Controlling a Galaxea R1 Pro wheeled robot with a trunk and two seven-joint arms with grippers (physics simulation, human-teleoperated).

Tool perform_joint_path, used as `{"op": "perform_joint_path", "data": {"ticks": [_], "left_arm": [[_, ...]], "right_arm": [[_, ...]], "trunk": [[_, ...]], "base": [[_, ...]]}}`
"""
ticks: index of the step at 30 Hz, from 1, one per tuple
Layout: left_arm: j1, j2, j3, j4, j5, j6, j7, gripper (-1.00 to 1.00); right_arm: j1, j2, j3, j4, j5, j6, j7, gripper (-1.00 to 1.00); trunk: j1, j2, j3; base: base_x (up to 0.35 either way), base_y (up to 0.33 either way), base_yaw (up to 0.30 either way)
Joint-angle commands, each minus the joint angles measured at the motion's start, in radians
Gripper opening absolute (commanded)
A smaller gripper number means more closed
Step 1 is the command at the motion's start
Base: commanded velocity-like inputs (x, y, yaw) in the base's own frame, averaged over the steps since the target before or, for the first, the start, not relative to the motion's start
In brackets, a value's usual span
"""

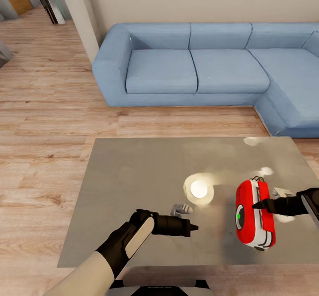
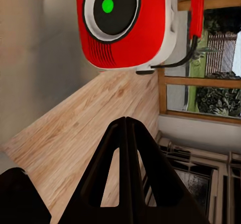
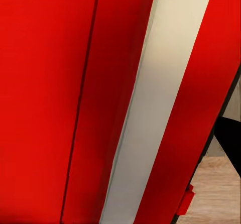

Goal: Turn on the radio receiver that's on the table in the living room.

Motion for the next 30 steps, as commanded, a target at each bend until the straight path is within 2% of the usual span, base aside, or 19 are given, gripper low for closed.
{"op": "perform_joint_path", "data": {"ticks": [1,3,10,18,30], "left_arm": [[0.000,0.000,0.000,0.001,0.000,0.000,0.000,-1.00],[0.000,0.001,0.000,0.002,0.000,0.000,0.000,-1.00],[0.000,-0.001,-0.001,0.003,0.000,0.000,0.000,-1.00],[0.000,0.000,-0.001,0.003,0.000,0.000,-0.001,-1.00],[0.000,0.001,-0.002,0.005,0.000,0.000,-0.001,-1.00]], "right_arm": [[0.000,0.001,-0.013,0.000,-0.005,-0.007,-0.002,-1.00],[0.000,0.002,-0.027,0.000,-0.005,-0.021,-0.013,-1.00],[0.000,0.006,-0.038,0.001,-0.006,-0.075,-0.075,-1.00],[0.000,0.066,-0.077,0.010,-0.006,-0.121,-0.144,-1.00],[0.000,0.098,-0.083,0.106,-0.006,-0.216,-0.162,-1.00]], "trunk": [[0.000,0.000,0.000],[0.000,0.000,0.000],[0.000,0.000,0.000],[0.000,0.000,0.000],[0.000,0.000,0.000]], "base": [[0.000,0.000,0.000],[0.000,0.000,0.000],[0.000,0.000,0.000],[0.000,0.000,0.000],[0.000,0.000,0.000]]}}
